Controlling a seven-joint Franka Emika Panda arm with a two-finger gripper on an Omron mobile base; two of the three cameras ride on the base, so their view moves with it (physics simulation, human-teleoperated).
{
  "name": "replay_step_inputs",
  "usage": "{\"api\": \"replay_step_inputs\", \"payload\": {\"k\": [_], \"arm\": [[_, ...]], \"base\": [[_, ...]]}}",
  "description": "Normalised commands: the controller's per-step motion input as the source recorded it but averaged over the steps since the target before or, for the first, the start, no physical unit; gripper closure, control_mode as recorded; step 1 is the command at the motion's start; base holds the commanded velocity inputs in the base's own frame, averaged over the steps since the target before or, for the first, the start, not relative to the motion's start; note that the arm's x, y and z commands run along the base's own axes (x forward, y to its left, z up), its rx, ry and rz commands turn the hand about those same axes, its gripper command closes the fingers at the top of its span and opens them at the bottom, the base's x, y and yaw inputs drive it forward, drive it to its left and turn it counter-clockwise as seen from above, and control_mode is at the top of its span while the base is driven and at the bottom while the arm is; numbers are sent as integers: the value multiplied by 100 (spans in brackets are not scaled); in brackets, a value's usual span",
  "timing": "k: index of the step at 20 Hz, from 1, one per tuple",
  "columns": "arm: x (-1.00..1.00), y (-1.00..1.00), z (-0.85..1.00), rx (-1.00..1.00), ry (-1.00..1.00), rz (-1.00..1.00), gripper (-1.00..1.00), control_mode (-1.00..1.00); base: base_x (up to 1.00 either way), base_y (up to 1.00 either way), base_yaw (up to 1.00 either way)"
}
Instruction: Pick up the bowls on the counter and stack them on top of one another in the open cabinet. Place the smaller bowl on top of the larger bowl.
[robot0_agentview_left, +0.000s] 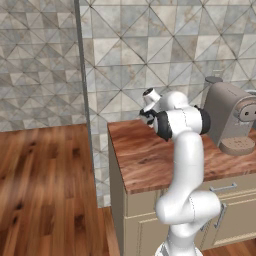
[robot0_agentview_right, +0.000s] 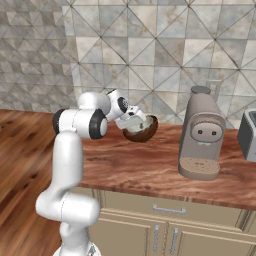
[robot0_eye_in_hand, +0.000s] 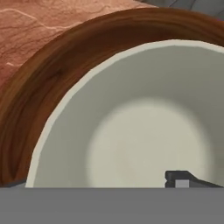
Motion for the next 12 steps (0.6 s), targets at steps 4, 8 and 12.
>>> {"api": "replay_step_inputs", "payload": {"k": [4, 8, 12], "arm": [[-3, -9, 18, 2, 0, 0, -100, -100], [-4, -8, 25, 2, 0, 0, -100, -100], [-2, -8, 27, 3, 0, -1, -100, -100]], "base": [[0, 0, 0], [0, 0, 0], [0, 0, 0]]}}
